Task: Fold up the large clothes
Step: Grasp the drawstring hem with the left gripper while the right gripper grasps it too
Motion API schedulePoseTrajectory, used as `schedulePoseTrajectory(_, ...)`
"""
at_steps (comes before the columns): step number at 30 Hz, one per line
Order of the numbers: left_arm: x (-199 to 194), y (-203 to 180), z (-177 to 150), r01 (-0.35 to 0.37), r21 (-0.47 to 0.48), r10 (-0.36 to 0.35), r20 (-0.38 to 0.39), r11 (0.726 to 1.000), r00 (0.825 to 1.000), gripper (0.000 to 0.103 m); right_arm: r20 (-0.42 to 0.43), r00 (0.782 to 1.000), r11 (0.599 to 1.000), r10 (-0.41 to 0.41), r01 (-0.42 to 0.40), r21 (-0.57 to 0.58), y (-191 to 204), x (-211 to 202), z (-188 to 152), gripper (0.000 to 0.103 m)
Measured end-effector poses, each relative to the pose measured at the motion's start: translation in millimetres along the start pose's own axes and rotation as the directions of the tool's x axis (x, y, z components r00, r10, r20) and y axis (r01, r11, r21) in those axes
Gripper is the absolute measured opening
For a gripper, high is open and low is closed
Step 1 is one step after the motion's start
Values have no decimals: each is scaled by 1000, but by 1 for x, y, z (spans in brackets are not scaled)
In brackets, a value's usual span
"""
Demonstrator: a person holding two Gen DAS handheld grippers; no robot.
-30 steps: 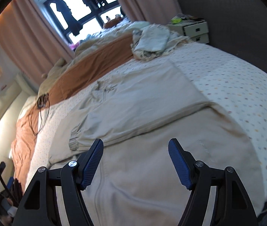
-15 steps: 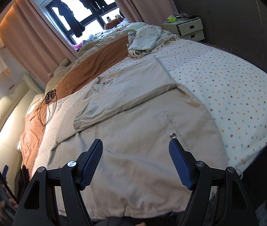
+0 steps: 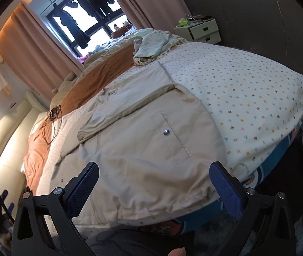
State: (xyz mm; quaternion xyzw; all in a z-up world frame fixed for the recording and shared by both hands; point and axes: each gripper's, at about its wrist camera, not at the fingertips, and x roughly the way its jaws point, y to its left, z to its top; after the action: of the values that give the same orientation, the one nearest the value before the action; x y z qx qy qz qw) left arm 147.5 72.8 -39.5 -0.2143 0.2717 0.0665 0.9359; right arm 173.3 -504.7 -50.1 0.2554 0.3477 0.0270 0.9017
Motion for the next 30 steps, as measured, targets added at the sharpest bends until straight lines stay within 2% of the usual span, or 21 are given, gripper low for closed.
schedulePoseTrajectory(3, 9, 16, -12, -11, -11, 11, -49, 1000, 999, 101, -4, 1000, 1000, -12, 12, -1, -11, -1, -10, 103)
schedulePoseTrajectory(8, 24, 35, -33, -9, -17, 7, -136, 1000, 991, 85, -67, 996, 998, -66, 65, -27, -29, 3, -27, 103)
schedulePoseTrajectory(10, 31, 40, -41, -3, -18, 0, -168, 1000, 986, 81, -75, 992, 995, -100, 97, -34, -38, 3, -34, 103)
schedulePoseTrajectory(15, 48, 48, -60, 27, -25, -32, -232, 999, 972, 75, -80, 990, 993, -116, 116, -12, -62, 2, -47, 103)
schedulePoseTrajectory(18, 62, 51, -69, 44, -44, -54, -275, 998, 960, 67, -72, 989, 992, -126, 126, -9, -70, 4, -49, 103)
schedulePoseTrajectory(20, 71, 54, -71, 56, -66, -74, -297, 996, 952, 63, -78, 993, 996, -84, 86, 21, -75, 9, -48, 102)
schedulePoseTrajectory(24, 89, 55, -72, 91, -107, -122, -332, 990, 935, 53, -108, 993, 994, 48, -37, 102, -86, 29, -43, 82)
schedulePoseTrajectory(30, 115, 57, -73, 104, -146, -152, -375, 984, 915, 52, -133, 974, 962, 184, -150, 230, -102, 68, -47, 79)
